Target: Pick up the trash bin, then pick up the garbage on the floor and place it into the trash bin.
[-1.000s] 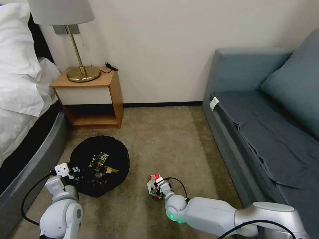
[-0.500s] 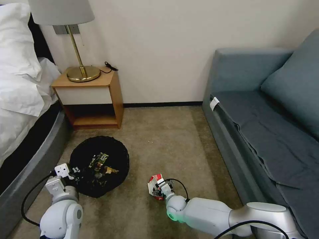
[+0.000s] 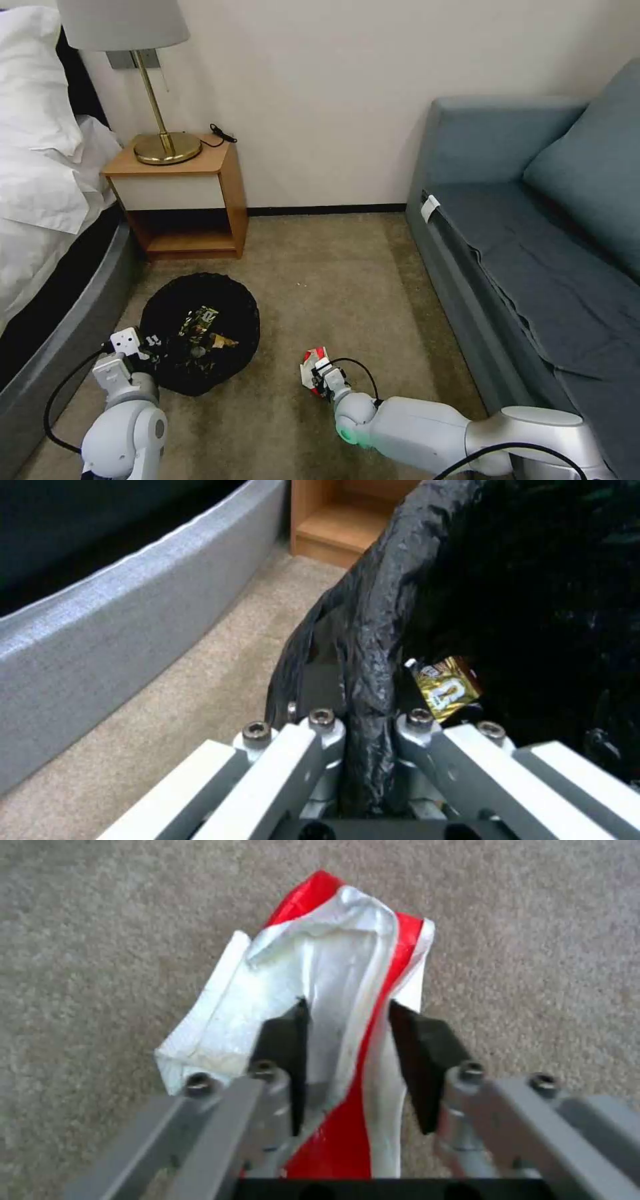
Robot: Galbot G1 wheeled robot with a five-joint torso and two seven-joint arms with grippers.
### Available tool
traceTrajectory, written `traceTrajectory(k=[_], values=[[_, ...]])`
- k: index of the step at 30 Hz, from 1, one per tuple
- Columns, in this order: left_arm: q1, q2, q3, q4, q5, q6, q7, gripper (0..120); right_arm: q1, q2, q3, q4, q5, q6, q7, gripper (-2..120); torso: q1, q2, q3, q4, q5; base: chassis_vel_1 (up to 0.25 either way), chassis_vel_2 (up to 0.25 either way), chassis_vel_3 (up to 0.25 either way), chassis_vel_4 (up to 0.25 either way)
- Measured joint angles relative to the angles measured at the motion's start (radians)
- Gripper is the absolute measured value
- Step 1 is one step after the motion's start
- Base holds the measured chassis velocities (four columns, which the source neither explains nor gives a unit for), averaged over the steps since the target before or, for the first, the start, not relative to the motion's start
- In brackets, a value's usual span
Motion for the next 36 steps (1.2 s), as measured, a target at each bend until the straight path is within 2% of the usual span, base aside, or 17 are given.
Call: traceTrajectory(k=[7,10,12,13,14,16,18,19,23,24,28,29,32,36], values=[[0.000,-0.002,0.000,0.002,0.000,-0.003,0.000,3,0.003,-0.037,0.017,0.063,0.002,0.000,0.022,0,0.000,0.000,0.000,0.0001,0.0001,0.000,0.000,0.000,0.000],[0.000,-0.002,0.000,0.002,0.001,-0.003,0.000,3,0.003,-0.044,0.019,0.072,0.003,-0.001,0.025,0,0.000,0.000,0.000,0.0001,0.0001,0.000,0.000,0.000,0.000],[0.000,-0.001,0.000,0.002,0.000,-0.001,0.000,3,0.011,-0.109,0.053,0.164,0.005,-0.007,0.051,0,0.000,0.000,0.000,0.0001,0.0005,0.000,0.000,0.000,0.000],[0.000,-0.001,0.000,0.002,0.000,-0.001,0.000,3,0.011,-0.109,0.053,0.164,0.005,-0.007,0.051,0,0.000,0.000,0.000,0.0001,0.0005,0.000,0.000,0.000,0.000],[-0.001,0.000,0.000,0.001,0.000,0.000,-0.001,3,0.017,-0.140,0.074,0.203,0.006,-0.009,0.062,0,0.000,0.000,0.000,0.0001,0.0005,0.000,0.000,0.000,0.000],[-0.003,0.001,0.001,-0.003,0.000,0.005,-0.002,3,0.029,-0.195,0.123,0.279,0.006,-0.014,0.079,0,0.000,0.000,0.000,-0.0002,-0.0005,0.000,0.000,0.000,0.000],[-0.005,0.003,0.005,-0.006,-0.003,0.010,0.000,3,0.037,-0.241,0.184,0.357,0.001,-0.020,0.088,0,0.000,0.000,0.000,-0.0002,0.0005,0.000,0.000,0.000,0.000],[-0.005,0.003,0.005,-0.006,-0.003,0.010,0.000,3,0.037,-0.241,0.184,0.357,0.001,-0.020,0.088,0,0.000,0.000,0.000,-0.0002,0.0005,0.000,0.000,0.000,0.000],[-0.007,0.008,0.011,-0.006,-0.008,0.020,-0.003,3,0.073,-0.301,0.317,0.534,-0.009,-0.031,0.095,0,0.000,0.000,0.000,-0.0002,0.0002,0.000,0.000,0.000,0.000],[-0.007,0.008,0.011,-0.006,-0.008,0.020,-0.003,3,0.073,-0.301,0.317,0.534,-0.009,-0.031,0.095,0,0.000,0.000,0.000,-0.0002,0.0002,0.000,0.000,0.000,0.000],[-0.006,0.011,0.022,-0.003,-0.010,0.023,-0.003,3,0.143,-0.292,0.386,0.722,0.040,-0.038,0.098,0,0.000,0.000,0.000,0.0000,-0.0001,0.000,0.000,0.000,0.000],[-0.006,0.011,0.022,-0.003,-0.010,0.023,-0.003,3,0.143,-0.292,0.386,0.722,0.040,-0.038,0.098,0,0.000,0.000,0.000,0.0000,-0.0001,0.000,0.000,0.000,0.000],[-0.005,0.009,0.032,-0.002,-0.010,0.025,-0.003,3,0.203,-0.244,0.372,0.820,0.106,-0.034,0.109,0,0.000,0.000,0.000,0.0001,-0.0003,0.000,0.000,0.000,0.000],[-0.005,0.005,0.040,-0.002,-0.009,0.028,-0.003,3,0.236,-0.160,0.307,0.861,0.152,-0.019,0.133,0,0.000,0.000,0.000,0.0001,-0.0002,0.000,0.000,0.000,0.000]])
